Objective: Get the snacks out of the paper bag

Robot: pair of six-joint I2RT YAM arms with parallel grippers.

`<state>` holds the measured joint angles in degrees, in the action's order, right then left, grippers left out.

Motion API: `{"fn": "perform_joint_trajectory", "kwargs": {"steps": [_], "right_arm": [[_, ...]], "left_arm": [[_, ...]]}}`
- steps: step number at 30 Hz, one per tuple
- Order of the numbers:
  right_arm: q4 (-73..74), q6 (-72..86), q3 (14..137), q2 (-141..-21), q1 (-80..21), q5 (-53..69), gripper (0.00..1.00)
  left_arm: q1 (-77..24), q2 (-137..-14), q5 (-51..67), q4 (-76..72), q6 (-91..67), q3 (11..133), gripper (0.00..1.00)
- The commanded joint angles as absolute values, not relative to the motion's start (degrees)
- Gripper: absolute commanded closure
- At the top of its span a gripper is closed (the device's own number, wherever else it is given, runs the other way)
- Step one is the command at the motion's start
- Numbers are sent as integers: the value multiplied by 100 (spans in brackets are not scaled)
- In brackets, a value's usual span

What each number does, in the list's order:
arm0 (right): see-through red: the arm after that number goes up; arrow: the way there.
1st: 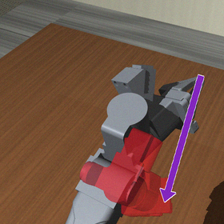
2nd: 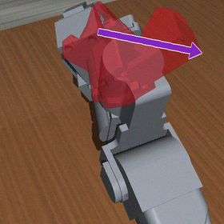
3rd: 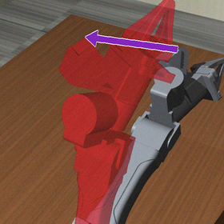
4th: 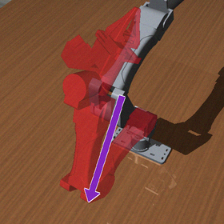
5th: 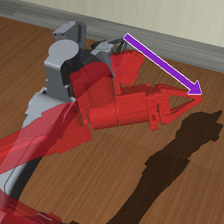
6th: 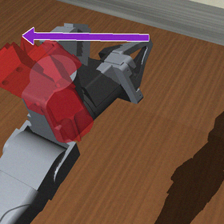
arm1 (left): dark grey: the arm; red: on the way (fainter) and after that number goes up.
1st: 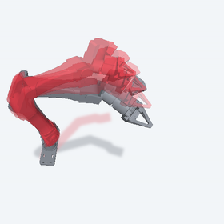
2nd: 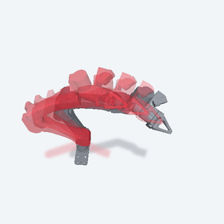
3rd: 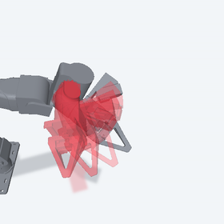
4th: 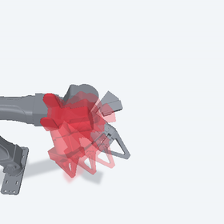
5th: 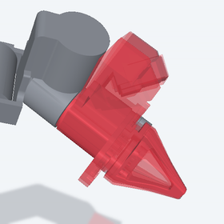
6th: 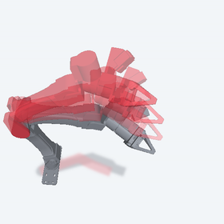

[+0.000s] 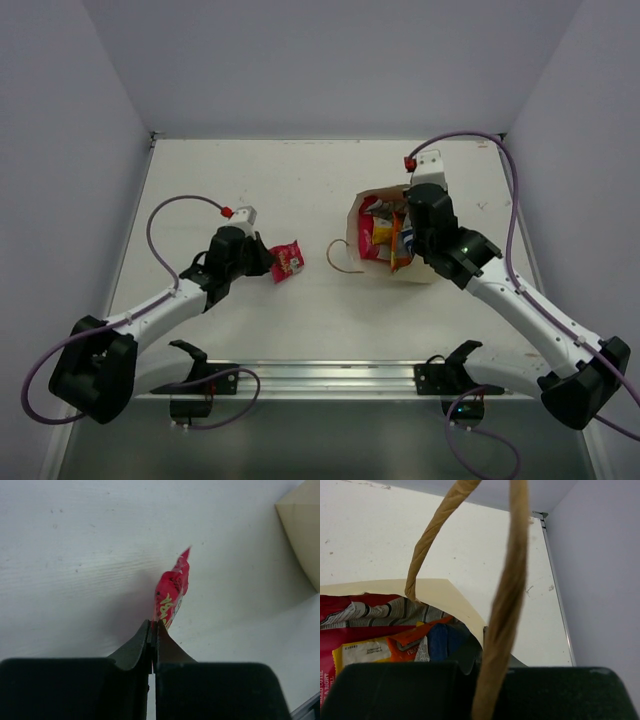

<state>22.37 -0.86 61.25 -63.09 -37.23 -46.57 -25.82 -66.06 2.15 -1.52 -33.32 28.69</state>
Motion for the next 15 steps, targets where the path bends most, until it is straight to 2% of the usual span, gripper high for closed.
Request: {"fn": "perform_joint_trajectory", "kwargs": {"steps": [1, 5, 8, 9, 11, 12, 13, 15], "right_arm": [[1925, -62, 6109, -6029, -3744, -4843, 100], [1986, -44, 6056, -6038, -3744, -4834, 100], [1969, -44, 6047, -6021, -3744, -4799, 100], [1977, -53, 6047, -6029, -3744, -4790, 100], [1978, -61, 6038, -6029, -3744, -4773, 100], [1986, -70, 6038, -6021, -3744, -4772, 100], [1986, -70, 6038, -6021, -3744, -4772, 100], [1995, -70, 6038, -6029, -3753, -4764, 100]], "left_arm": [[-2531, -6504, 764, -2038, -3690, 2463, 100], [-2514, -6810, 668, -2101, -3876, 2197, 100], [-2514, -6917, 467, -1706, -3894, 2320, 70], [-2514, -6891, 388, -1444, -3876, 2381, 49], [-2514, -6724, 142, -1092, -3788, 2697, 26], [-2514, -6645, 54, -681, -3745, 3011, 8], [-2514, -6575, 27, -451, -3666, 3197, 2], [-2522, -6381, -246, 313, -3560, 3584, 0]]}}
